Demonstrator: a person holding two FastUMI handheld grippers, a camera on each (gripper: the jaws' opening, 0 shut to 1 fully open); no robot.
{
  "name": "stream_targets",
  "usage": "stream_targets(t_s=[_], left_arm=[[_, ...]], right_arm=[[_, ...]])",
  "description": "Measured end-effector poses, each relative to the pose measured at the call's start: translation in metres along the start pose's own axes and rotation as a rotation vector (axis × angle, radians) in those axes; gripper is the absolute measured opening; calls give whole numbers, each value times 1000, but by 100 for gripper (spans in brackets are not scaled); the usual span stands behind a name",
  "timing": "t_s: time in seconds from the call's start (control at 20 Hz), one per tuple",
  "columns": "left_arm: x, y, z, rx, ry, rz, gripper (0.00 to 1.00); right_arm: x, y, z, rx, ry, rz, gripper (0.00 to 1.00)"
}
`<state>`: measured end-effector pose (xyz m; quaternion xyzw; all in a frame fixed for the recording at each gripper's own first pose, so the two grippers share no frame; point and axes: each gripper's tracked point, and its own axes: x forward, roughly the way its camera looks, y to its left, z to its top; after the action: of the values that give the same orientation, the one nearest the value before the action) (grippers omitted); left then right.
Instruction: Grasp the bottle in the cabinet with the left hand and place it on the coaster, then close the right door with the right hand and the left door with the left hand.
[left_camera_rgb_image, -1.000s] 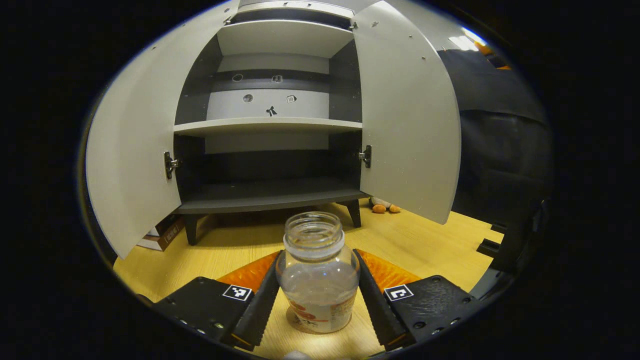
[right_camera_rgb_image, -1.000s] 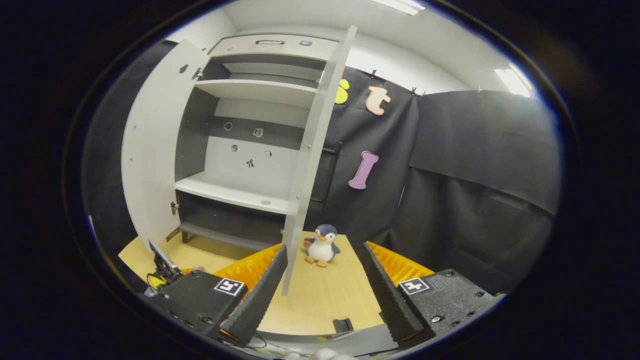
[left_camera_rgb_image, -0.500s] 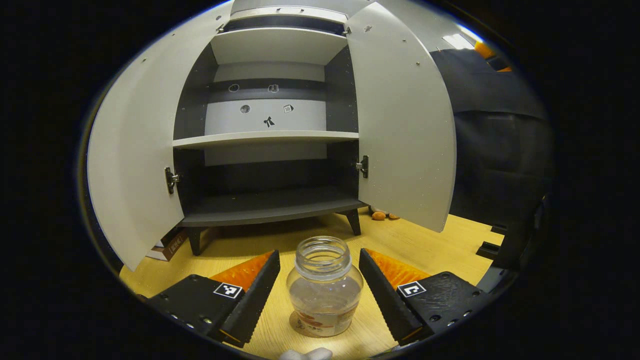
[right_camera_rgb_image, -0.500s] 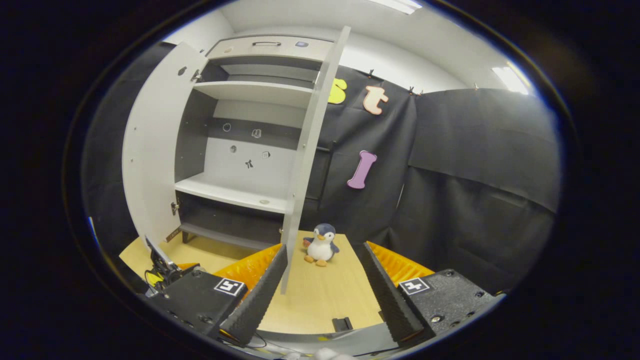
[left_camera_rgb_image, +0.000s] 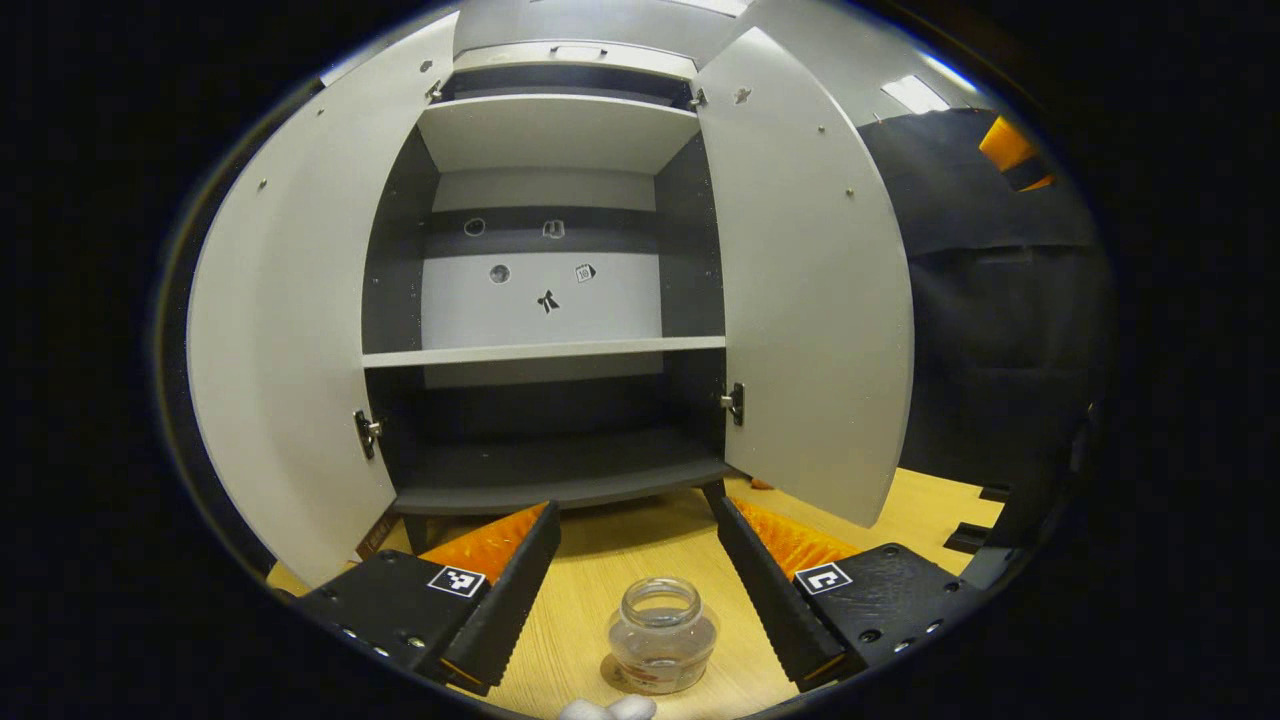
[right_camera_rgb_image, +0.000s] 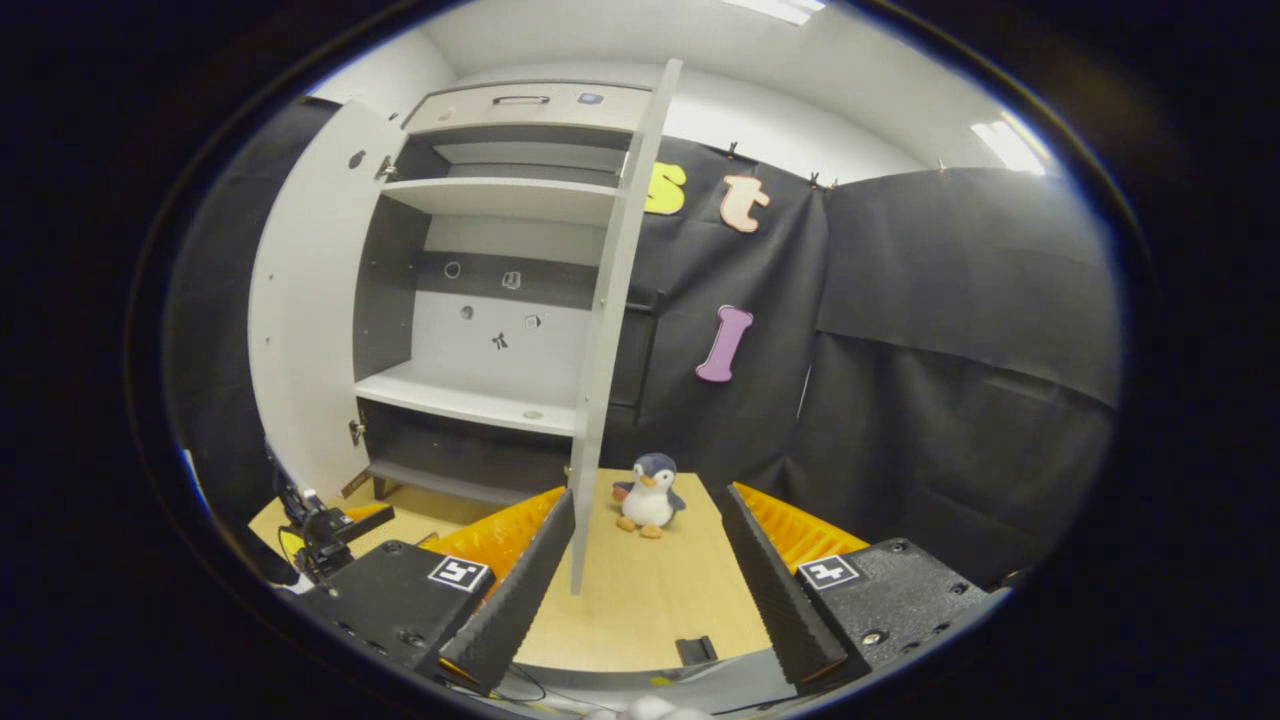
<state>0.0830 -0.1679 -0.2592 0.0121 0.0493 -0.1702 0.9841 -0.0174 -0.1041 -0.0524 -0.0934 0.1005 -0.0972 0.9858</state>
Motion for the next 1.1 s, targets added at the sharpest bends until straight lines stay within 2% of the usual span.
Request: stream_targets(t_s=[0.3,0.5,0.75,1.1], left_arm=[[-38,20,77,22,-43,58,96],[-79,51,120,12,-42,134,96],[-139,93,142,-6,7,239,96],[-199,117,149,-29,22,295,96]], right_arm=[[2,-13,12,69,-47,-13,97],[4,-21,20,105,-92,-28,97],[11,-27,25,142,-126,-46,98],[34,-47,46,124,-160,-86,97]])
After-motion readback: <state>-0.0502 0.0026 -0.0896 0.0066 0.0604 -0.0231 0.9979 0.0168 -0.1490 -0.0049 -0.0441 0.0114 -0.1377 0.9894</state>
